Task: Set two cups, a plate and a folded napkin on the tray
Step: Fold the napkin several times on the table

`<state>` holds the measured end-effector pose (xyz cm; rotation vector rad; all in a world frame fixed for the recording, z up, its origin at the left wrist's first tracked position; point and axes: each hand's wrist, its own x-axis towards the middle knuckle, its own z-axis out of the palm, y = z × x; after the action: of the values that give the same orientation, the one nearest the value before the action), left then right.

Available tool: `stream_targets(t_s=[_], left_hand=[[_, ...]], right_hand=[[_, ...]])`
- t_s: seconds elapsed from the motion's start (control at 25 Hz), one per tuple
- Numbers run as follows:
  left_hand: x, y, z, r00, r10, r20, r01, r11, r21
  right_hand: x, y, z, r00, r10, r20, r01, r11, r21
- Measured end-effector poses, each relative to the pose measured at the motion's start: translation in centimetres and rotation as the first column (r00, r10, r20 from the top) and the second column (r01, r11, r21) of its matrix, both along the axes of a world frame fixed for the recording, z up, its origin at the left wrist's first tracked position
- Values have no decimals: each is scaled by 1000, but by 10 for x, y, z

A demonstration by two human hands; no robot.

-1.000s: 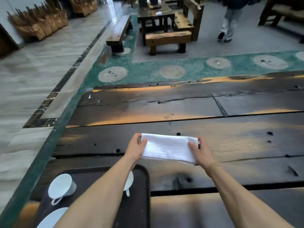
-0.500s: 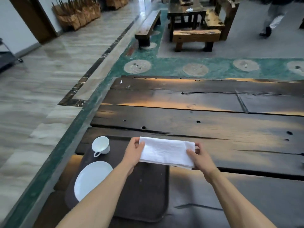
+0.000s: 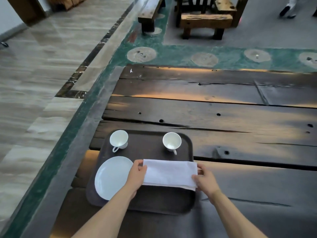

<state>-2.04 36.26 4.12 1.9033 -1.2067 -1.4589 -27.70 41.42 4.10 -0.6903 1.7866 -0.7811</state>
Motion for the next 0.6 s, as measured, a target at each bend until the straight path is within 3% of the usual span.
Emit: stream_targets(t_s=[0.12, 0.36, 0.6], left_hand=[[8, 2, -15, 994, -57, 97, 54, 998, 31], [19, 0, -37, 955, -166, 246, 157, 986, 57], [22, -5, -48, 900, -260, 350, 253, 965, 68]], right_hand=[[15, 8, -17, 989, -3, -149, 11, 999, 51], [41, 16, -30, 886, 150, -438, -99, 986, 137], [47, 18, -39, 771, 266, -578, -148, 959, 243]])
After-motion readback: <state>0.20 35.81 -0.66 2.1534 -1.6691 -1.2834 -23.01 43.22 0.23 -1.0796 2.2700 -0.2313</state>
